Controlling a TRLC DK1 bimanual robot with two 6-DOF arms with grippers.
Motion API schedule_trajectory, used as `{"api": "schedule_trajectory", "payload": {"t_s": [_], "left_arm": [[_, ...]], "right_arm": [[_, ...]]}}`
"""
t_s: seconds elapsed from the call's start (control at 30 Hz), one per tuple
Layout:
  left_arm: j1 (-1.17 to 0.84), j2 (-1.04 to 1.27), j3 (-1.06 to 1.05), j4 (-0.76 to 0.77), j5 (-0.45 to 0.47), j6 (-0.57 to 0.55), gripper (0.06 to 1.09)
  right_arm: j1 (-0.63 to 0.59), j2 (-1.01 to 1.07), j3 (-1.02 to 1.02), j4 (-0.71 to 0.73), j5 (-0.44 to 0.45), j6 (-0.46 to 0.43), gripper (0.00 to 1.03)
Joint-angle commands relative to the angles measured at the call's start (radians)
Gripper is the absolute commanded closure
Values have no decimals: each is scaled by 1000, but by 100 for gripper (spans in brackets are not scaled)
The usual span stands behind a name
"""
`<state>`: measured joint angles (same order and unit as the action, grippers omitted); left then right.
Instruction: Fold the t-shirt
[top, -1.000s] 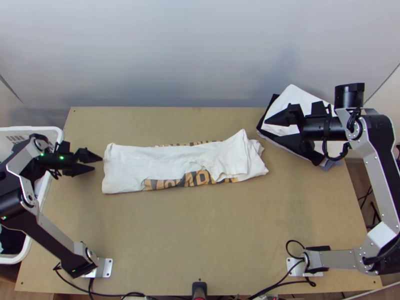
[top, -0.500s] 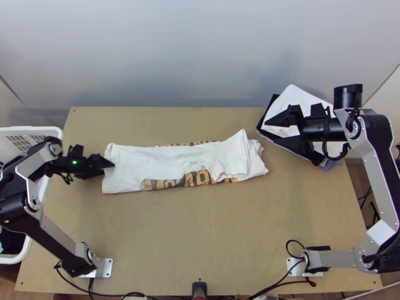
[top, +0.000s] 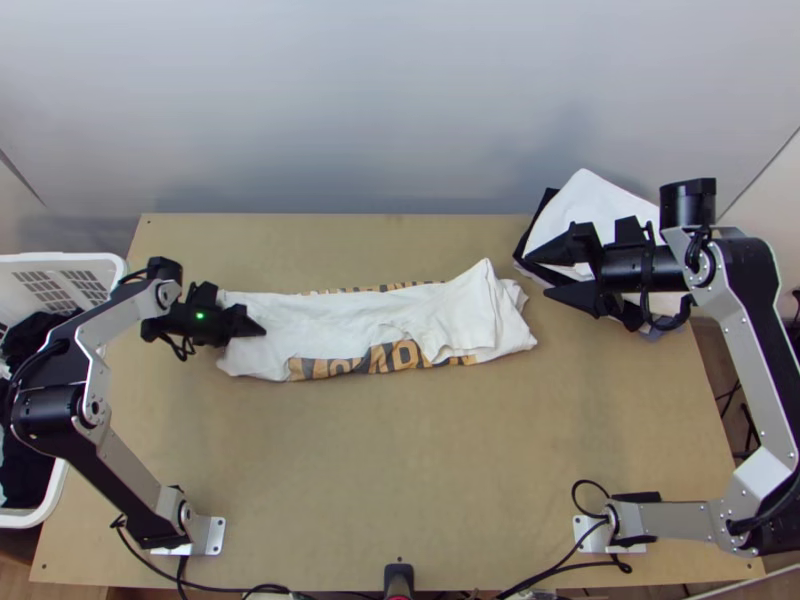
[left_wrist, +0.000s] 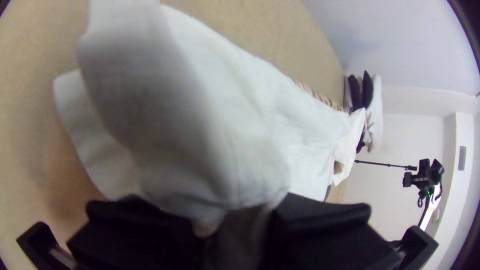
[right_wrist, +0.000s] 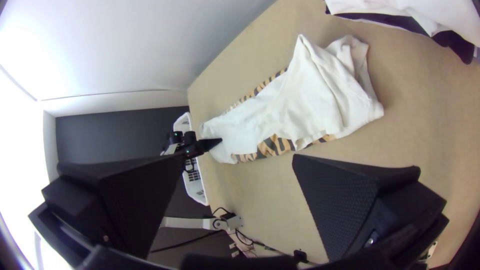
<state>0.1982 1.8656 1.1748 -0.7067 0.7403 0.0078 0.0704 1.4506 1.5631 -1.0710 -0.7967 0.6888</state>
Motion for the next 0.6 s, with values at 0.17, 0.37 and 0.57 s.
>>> {"api": "schedule_trajectory", "payload": {"t_s": [0.17,0.37,0.57], "left_arm": [[262,-31,69,-68,11,86,105],[517,76,290,-298,-2,238,105],[483,-74,375,-501,-1,258,105]], "right_arm": [[3,-42,-92,2,1,-38,4],[8,-42,-112,9,1,-46,4],[28,-38,-129,25,1,-46,4]]}}
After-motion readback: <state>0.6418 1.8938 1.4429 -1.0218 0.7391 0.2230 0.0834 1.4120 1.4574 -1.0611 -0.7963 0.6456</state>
